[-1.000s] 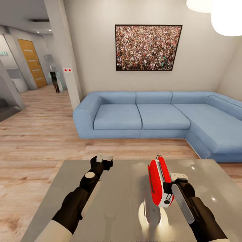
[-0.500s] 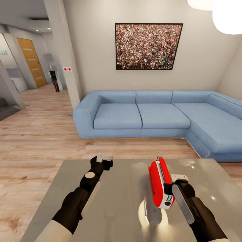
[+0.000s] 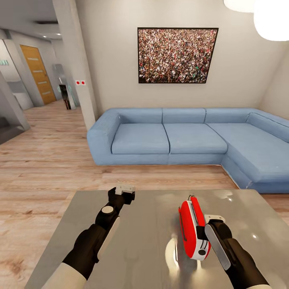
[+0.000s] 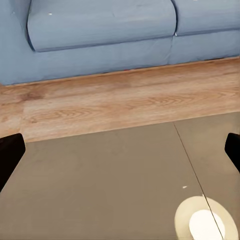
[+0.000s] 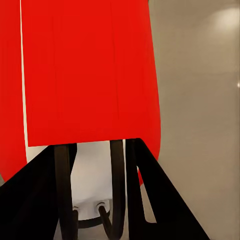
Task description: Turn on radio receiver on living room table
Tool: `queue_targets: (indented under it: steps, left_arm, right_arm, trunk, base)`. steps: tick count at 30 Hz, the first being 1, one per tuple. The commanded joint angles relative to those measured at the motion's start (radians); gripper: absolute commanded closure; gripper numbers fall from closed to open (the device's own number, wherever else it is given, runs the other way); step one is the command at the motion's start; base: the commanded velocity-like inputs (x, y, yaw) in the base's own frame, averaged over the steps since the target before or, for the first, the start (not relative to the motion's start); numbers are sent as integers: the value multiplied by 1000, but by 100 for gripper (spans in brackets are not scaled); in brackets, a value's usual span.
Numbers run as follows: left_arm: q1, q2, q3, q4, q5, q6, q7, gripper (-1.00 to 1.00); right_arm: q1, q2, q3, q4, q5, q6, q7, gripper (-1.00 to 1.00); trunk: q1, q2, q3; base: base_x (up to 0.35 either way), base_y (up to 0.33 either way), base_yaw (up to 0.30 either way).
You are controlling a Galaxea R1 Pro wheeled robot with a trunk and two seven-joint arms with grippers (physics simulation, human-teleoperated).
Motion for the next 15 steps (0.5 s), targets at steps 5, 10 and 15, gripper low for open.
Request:
queue_targets:
  steps: [5, 10, 15]
  left_arm:
    - [0, 0, 0, 5, 0, 0, 0, -100]
    - [0, 0, 0, 10, 0, -1, 0, -100]
    - [0, 0, 0, 15, 0, -1, 0, -100]
  right_arm:
    - [0, 0, 0, 3, 4, 0, 2, 100]
    - [0, 0, 1, 4, 4, -1, 5, 100]
    - [0, 0, 2, 5, 4, -1, 22, 100]
  trunk:
    - [0, 0, 0]
    - [0, 0, 0]
    - [0, 0, 0]
  base:
    - [0, 0, 0]
    - [0, 0, 0]
    - [0, 0, 0]
